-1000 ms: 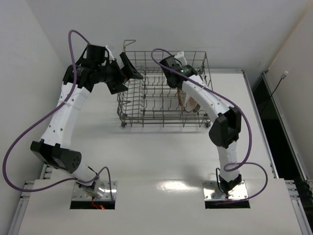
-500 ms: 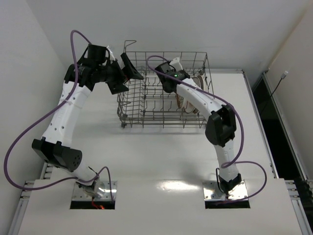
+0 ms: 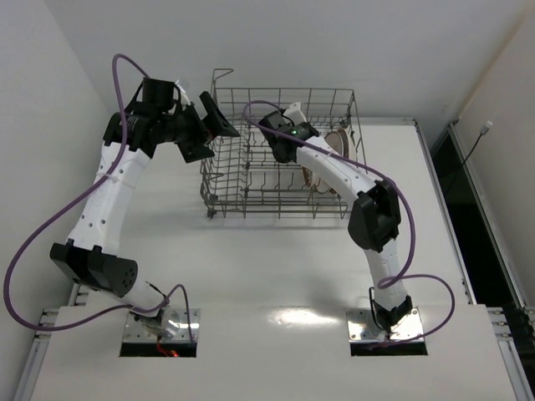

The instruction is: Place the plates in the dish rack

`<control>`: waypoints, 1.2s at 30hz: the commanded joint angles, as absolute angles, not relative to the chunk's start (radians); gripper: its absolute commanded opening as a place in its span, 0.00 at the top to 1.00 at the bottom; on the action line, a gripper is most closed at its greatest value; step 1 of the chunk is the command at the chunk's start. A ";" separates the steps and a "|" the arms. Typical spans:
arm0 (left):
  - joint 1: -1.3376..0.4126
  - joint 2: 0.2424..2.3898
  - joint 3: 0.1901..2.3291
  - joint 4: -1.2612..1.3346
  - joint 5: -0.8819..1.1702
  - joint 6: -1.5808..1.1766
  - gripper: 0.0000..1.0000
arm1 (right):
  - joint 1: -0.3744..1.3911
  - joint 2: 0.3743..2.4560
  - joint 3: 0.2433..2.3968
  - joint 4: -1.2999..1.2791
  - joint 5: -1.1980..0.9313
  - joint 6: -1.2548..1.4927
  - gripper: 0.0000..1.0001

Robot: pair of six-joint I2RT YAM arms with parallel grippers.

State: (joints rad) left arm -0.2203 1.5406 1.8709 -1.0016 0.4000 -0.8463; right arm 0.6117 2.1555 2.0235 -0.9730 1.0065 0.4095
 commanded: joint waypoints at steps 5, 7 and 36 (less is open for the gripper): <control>-0.209 1.502 1.865 -0.963 0.431 -0.839 0.05 | 0.617 2.177 1.991 -1.249 1.000 0.434 1.00; -0.209 1.502 1.856 -0.963 0.431 -0.839 0.05 | 0.617 2.177 1.991 -1.276 0.991 0.448 1.00; -0.172 1.414 1.686 -0.816 0.555 -0.859 0.05 | 0.623 2.112 1.846 -1.407 0.770 0.761 1.00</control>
State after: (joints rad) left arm -0.1818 1.4490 1.6894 -0.8696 0.5034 -0.8501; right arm 0.6109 2.1063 1.9511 -1.1301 0.9134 0.7162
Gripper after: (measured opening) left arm 0.955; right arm 0.110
